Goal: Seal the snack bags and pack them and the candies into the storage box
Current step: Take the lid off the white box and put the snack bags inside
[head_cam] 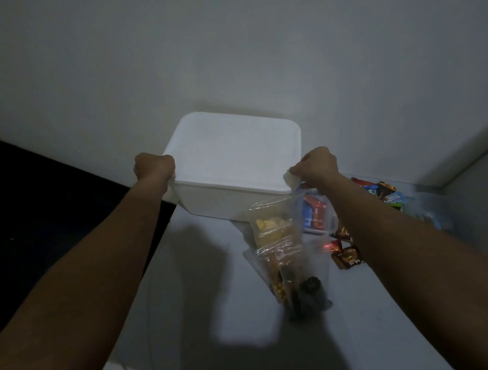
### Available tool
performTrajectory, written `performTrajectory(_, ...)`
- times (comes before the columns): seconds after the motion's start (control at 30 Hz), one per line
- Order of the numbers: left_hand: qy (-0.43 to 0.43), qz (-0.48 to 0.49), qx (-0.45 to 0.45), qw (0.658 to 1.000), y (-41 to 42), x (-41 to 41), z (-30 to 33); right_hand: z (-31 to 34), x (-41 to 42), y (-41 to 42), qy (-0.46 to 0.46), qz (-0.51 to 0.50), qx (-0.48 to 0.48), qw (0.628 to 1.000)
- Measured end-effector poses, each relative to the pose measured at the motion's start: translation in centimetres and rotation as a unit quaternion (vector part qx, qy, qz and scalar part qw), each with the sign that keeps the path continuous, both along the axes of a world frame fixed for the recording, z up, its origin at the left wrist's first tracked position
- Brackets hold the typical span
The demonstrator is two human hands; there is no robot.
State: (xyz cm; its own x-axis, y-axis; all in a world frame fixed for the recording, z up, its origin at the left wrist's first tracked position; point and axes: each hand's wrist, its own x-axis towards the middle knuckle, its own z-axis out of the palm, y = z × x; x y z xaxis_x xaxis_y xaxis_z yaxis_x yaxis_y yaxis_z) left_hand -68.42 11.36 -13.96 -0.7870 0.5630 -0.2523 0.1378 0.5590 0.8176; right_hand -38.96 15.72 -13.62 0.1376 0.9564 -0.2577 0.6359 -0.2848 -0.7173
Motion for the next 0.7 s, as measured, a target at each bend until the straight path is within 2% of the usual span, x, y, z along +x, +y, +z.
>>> performTrajectory(0.2, 0.019, -0.036, -0.028, 0.999, 0.1, -1.1, -0.1, -0.1, -0.3, 0.1, 0.016, -0.028, -0.021, 0.999)
performTrajectory(0.37, -0.011, -0.067, -0.033, 0.997, 0.1, -1.4, -0.2, 0.1, -0.8, -0.1, 0.034, -0.035, -0.044, 0.998)
performTrajectory(0.53, -0.047, -0.076, -0.040, 0.995, 0.7, -2.2, -0.4, 0.7, -1.8, 0.3, -0.017, -0.017, -0.062, 0.998)
performTrajectory(0.7, -0.035, -0.077, -0.049, 0.995, 0.7, -1.1, 0.6, 1.4, -2.6, 0.7, -0.074, -0.004, -0.081, 0.994)
